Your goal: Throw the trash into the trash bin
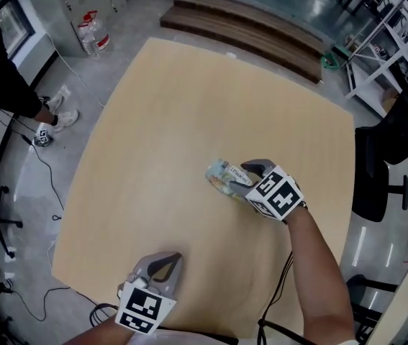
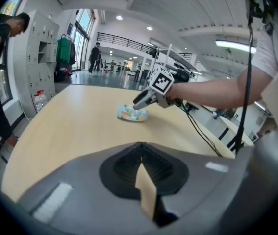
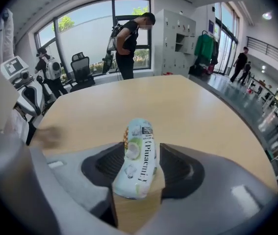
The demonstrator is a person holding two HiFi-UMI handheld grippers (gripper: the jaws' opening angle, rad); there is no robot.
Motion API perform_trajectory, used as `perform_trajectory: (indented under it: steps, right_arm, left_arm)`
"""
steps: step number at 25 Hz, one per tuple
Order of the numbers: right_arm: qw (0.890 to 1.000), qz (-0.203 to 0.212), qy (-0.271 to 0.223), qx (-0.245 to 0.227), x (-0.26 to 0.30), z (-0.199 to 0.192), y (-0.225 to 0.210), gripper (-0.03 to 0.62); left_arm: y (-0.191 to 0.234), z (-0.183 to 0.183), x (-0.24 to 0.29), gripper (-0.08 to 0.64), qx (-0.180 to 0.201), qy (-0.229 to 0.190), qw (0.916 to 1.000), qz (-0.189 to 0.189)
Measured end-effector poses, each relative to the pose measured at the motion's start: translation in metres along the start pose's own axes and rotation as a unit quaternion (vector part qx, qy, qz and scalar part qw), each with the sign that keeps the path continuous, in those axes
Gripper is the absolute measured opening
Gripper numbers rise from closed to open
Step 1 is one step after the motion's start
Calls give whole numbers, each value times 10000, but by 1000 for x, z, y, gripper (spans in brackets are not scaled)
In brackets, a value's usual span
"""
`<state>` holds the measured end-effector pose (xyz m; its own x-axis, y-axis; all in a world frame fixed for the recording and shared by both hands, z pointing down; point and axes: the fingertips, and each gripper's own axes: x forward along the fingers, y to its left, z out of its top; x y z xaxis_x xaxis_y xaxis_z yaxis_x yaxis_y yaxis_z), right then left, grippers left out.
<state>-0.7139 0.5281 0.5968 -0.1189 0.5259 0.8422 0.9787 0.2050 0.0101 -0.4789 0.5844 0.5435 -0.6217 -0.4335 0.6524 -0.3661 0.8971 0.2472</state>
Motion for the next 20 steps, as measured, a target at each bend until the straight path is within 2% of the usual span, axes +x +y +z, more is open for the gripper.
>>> perform_trajectory:
  steps: [7, 11, 14, 17, 19, 20]
  right_arm:
    - [9939, 893, 634, -87, 25, -12, -1, 230]
    - [9893, 1280, 676, 171, 31, -14, 5, 245]
    - [9885, 1348, 608, 316, 32, -13, 8, 245]
    - [9891, 1328, 580, 265, 31, -13, 14, 238]
    - [9904, 1250, 573, 144, 30, -10, 20, 181]
    - [9913, 1185, 570, 86, 29, -8, 23, 178]
  left_arm:
    - [-8, -6, 3, 8, -45, 96, 9999, 14]
    - [-4, -9, 1, 8, -102, 122, 9998, 78]
    - [-2, -11, 1, 8, -161, 129, 9997, 110]
    - [-3, -11, 1, 8, -164, 113, 9998, 97]
    - [-2, -11, 0, 8, -161, 95, 9998, 79]
    - [-1, -11, -2, 8, -161, 85, 9998, 72]
